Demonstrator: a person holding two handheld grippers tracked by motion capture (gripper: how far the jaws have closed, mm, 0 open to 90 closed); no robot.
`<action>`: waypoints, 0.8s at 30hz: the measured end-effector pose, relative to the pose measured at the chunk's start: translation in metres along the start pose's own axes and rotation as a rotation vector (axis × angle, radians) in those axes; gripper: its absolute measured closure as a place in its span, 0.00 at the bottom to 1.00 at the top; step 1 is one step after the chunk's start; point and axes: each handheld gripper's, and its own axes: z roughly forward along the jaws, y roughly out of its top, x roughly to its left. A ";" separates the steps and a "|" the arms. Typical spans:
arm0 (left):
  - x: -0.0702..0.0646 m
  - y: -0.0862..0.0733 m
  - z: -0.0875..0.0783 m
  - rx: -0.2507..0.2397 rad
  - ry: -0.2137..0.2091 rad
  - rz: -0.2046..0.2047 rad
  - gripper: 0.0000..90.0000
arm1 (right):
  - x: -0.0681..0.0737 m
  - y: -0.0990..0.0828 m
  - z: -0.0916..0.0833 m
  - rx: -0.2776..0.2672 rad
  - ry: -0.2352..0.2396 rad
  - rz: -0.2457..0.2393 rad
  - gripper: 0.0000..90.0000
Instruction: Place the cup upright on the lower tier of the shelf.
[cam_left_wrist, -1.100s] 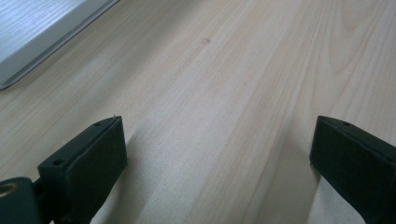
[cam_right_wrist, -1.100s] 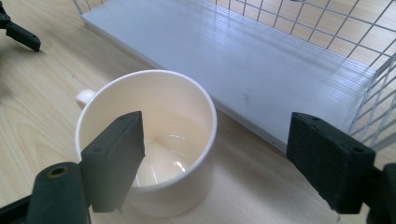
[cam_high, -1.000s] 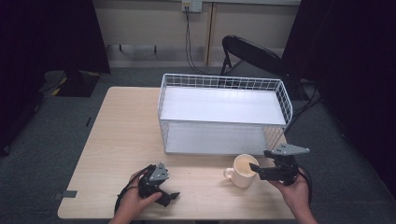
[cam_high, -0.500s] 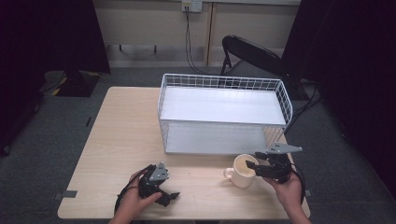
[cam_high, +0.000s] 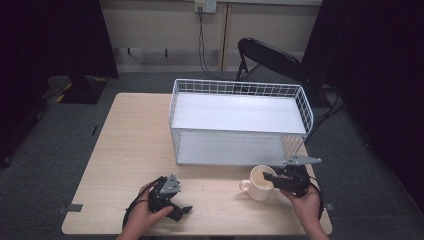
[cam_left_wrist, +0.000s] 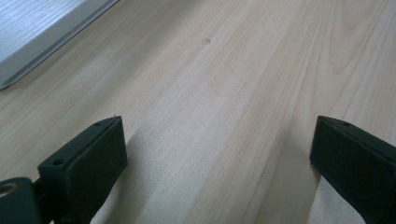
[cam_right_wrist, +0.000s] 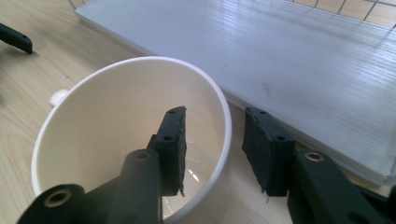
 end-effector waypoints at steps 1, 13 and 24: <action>0.000 0.000 0.000 0.000 0.000 0.000 0.04 | 0.002 0.001 0.001 0.003 -0.006 -0.010 0.72; 0.000 0.000 0.000 0.001 -0.003 -0.003 0.04 | 0.008 0.002 0.003 0.002 -0.065 0.004 0.86; 0.000 0.000 0.000 0.001 -0.004 -0.003 0.04 | 0.010 0.001 -0.002 -0.003 -0.089 -0.015 0.91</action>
